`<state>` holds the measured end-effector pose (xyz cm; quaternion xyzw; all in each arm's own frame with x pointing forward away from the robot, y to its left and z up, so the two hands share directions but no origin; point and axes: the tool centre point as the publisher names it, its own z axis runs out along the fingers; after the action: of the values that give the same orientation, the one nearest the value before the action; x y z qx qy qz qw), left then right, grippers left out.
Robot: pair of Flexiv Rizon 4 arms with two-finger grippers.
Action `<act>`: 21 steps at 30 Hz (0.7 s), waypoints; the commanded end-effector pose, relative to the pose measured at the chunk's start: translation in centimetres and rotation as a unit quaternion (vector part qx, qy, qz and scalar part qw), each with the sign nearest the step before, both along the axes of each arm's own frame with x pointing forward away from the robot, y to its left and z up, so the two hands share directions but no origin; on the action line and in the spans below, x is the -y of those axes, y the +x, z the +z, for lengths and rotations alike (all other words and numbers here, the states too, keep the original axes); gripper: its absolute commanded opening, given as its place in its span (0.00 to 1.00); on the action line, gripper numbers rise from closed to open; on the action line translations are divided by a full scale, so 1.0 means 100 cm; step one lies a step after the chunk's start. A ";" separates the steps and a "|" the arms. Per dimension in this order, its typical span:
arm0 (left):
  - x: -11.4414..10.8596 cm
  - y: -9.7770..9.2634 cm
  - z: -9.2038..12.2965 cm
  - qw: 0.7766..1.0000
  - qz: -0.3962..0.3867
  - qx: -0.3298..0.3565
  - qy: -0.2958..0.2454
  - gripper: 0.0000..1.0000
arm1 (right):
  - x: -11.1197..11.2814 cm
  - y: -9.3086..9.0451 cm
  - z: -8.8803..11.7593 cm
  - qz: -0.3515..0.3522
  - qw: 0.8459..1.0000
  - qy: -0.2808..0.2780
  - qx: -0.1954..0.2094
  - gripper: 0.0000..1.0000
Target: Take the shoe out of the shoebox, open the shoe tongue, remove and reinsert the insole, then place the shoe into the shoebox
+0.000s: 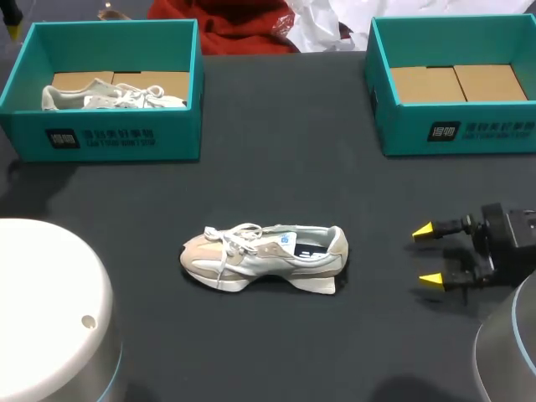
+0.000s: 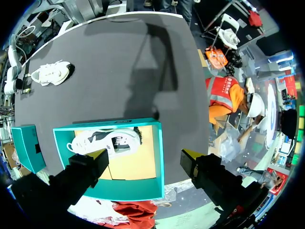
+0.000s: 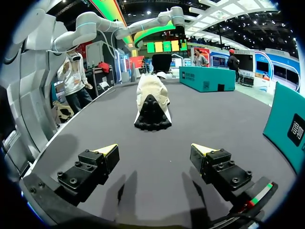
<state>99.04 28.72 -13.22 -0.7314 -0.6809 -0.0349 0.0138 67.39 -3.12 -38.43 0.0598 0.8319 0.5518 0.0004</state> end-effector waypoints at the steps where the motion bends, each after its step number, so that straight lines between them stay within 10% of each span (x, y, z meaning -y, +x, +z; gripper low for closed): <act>1: 0.000 -0.001 0.000 1.000 0.000 0.001 0.001 1.00 | -0.003 0.001 -0.002 0.001 1.000 0.001 0.000 1.00; 21: 0.000 -0.001 0.000 1.000 0.000 0.001 0.001 1.00 | -0.028 -0.009 -0.002 -0.006 1.000 0.013 0.020 1.00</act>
<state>99.04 28.73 -13.22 -0.7314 -0.6809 -0.0349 0.0138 66.80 -0.88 -38.64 0.0511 0.8230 0.5655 0.0144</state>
